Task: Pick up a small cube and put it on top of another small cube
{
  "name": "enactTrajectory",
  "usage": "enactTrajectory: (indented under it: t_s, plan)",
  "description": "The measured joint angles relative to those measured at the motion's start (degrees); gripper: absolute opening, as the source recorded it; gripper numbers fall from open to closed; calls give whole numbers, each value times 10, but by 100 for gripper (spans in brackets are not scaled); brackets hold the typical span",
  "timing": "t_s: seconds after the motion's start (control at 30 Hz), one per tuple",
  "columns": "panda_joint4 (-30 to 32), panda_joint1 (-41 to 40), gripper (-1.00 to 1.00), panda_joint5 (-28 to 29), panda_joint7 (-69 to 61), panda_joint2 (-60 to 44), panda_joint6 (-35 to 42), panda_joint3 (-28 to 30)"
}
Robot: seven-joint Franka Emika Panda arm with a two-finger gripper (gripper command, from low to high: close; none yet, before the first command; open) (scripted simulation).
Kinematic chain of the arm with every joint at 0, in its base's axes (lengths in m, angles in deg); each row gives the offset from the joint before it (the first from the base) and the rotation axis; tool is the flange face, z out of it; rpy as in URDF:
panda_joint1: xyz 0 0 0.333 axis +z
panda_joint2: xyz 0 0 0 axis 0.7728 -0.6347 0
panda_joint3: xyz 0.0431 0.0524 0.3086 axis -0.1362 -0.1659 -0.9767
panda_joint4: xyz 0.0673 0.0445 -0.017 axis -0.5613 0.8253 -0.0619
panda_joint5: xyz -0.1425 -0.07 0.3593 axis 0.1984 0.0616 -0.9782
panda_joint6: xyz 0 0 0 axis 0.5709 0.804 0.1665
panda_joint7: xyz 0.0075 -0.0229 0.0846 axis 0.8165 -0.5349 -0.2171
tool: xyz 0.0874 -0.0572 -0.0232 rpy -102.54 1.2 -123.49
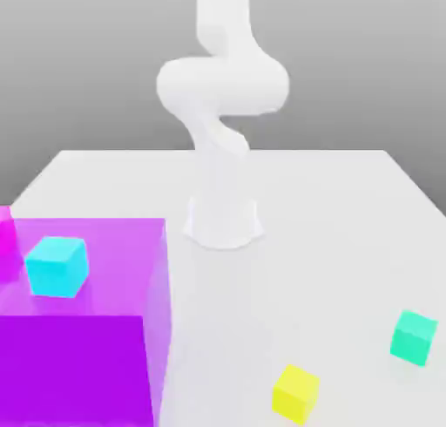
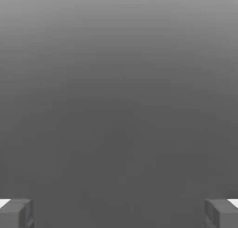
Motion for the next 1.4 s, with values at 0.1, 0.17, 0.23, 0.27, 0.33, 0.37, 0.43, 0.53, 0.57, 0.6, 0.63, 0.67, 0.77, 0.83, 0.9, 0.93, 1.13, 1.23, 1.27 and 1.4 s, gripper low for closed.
enactTrajectory:
  t_s: [0.1,0.17,0.23,0.27,0.33,0.37,0.43,0.53,0.57,0.6,0.63,0.67,0.77,0.83,0.9,0.93,1.13,1.23,1.27,1.4]
  plan:
    - [14,24,0,0,-19,-65,-28,-19]
    - [23,39,0,1,-30,-107,-45,-32]
    - [31,53,0,3,-40,-148,-63,-46]
    - [36,60,0,4,-45,-169,-72,-53]
    - [45,75,0,7,-55,-210,-89,-68]
    - [49,81,0,9,-59,-231,-98,-75]
    - [58,95,0,14,-67,-272,-115,-90]
    - [71,115,0,26,-76,-335,-141,-113]
    - [75,125,0,31,-79,-356,-150,-120]
    - [79,137,0,37,-80,-377,-159,-126]
    - [84,149,0,43,-82,-398,-167,-132]
    - [88,161,0,50,-83,-419,-176,-135]
    - [101,183,0,71,-85,-483,-201,-144]
    - [107,198,0,89,-82,-526,-220,-147]
    - [102,214,0,114,-67,-568,-248,-133]
    - [99,223,0,127,-58,-589,-263,-122]
    - [88,249,-100,157,-36,-642,-304,-91]
    - [87,252,-100,160,-33,-647,-308,-88]
    - [89,248,-100,156,-36,-640,-302,-92]
    - [104,222,-100,109,-72,-569,-248,-128]
